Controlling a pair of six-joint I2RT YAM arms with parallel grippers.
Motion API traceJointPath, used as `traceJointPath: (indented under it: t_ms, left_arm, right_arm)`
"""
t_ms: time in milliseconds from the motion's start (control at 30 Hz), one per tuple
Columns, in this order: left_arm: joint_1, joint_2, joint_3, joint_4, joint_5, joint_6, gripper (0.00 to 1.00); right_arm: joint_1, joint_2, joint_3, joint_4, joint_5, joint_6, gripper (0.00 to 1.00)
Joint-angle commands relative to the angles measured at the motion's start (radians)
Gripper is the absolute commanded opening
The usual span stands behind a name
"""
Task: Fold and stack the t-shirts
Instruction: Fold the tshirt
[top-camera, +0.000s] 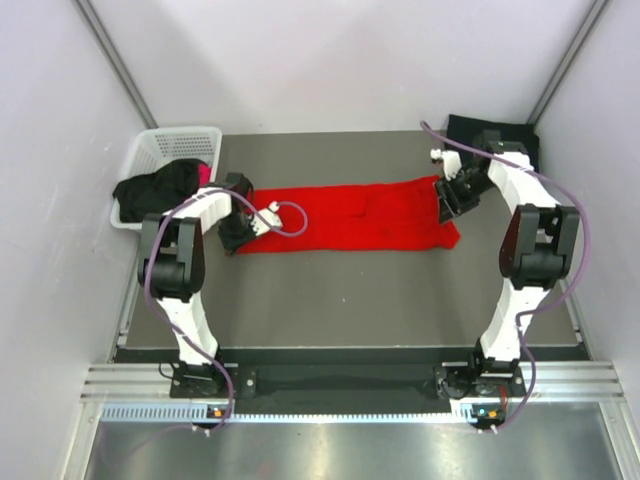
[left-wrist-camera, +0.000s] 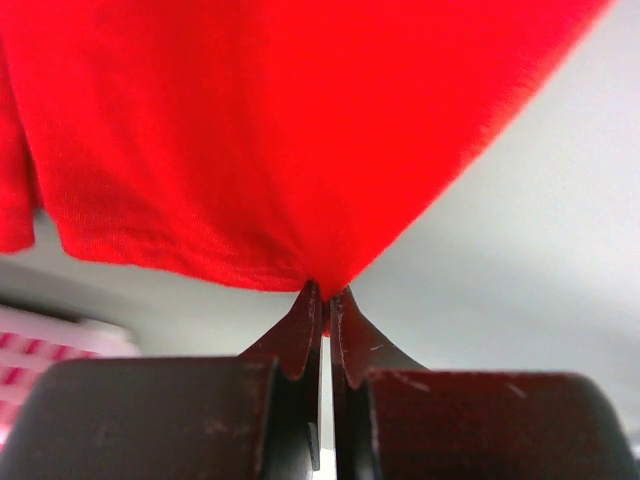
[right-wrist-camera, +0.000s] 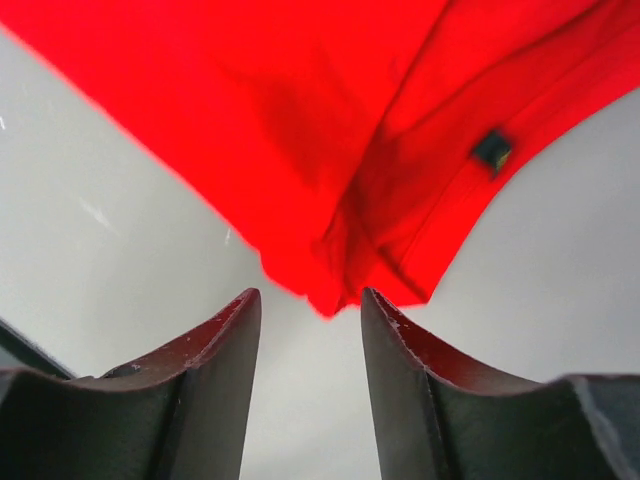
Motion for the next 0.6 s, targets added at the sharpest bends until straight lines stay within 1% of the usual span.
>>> traceJointPath:
  t_ms: [0,67,167,333,400,433,567]
  left_arm:
    - [-0.014,-0.098,-0.067,-0.152,-0.016,0.015,0.00]
    - [-0.022,-0.126,-0.089,-0.167,-0.025,0.012,0.00]
    - [-0.031,-0.178,-0.123,-0.181,-0.028,-0.009,0.00]
    - [-0.043,-0.215,-0.144,-0.210,-0.028,-0.046,0.00]
    - [-0.051,-0.229,-0.153,-0.215,-0.025,-0.060,0.00]
    - [-0.054,-0.232,-0.155,-0.221,-0.028,-0.069,0.00]
    - [-0.069,-0.233,-0.163,-0.218,-0.031,-0.084,0.00]
  right_arm:
    - [0.007,0.072,0.110,0.043,-0.054,0.066,0.46]
    - [0.008,0.097,0.144,0.057,-0.038,0.077,0.46]
    - [0.008,0.144,0.199,0.069,-0.024,0.092,0.50]
    - [0.011,0.261,0.296,0.073,-0.024,0.108,0.52]
    - [0.018,0.314,0.359,0.072,-0.032,0.112,0.53]
    - [0.019,0.331,0.398,0.072,-0.035,0.114,0.54]
    - [0.030,0.400,0.472,0.075,-0.037,0.122,0.56]
